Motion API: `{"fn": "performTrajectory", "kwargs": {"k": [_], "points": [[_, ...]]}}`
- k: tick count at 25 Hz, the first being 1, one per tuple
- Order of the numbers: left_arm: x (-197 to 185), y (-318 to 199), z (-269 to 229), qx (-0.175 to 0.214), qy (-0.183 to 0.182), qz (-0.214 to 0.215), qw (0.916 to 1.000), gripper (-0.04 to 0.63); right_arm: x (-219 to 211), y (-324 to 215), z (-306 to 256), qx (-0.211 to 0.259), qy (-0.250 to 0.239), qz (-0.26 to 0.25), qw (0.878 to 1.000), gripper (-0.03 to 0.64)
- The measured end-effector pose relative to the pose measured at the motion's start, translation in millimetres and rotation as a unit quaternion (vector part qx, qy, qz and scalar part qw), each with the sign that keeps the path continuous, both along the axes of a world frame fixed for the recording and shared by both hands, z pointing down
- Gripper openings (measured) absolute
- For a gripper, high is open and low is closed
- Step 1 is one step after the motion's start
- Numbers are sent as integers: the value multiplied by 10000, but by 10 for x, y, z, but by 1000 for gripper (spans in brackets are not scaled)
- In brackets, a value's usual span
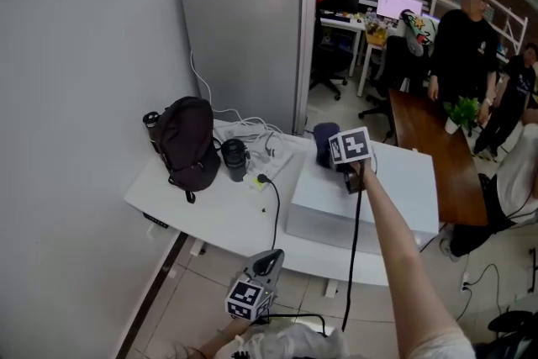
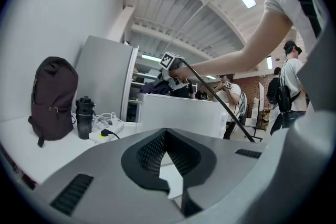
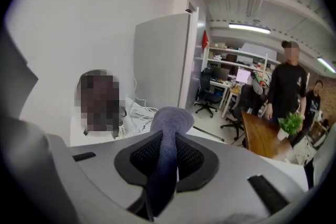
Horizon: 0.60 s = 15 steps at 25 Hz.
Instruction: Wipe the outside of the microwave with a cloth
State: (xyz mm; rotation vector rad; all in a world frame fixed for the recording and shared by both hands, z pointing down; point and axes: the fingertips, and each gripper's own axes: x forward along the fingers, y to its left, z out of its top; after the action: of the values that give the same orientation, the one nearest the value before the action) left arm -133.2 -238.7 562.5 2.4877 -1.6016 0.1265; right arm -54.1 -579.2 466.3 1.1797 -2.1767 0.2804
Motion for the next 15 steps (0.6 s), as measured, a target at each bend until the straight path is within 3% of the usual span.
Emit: {"fn": "performTrajectory", "kwargs": {"k": [4,7,11,15], "points": [[139,-19,8,-13,13,174,9998,-14,783,-79,74,-279,-199,661,9972,77],[278,-10,53,-58,-25,379,9993,-14,1630,-89,95,-301,-77,1331,9906,77],[454,27,83,-86,-25,620,9980,-14,2786,87,153,-365,-26,2281,9730,78],[616,67,97,-110,-31,838,9964,-14,3580,370,216,-476,-302,3009,9520,78]]}}
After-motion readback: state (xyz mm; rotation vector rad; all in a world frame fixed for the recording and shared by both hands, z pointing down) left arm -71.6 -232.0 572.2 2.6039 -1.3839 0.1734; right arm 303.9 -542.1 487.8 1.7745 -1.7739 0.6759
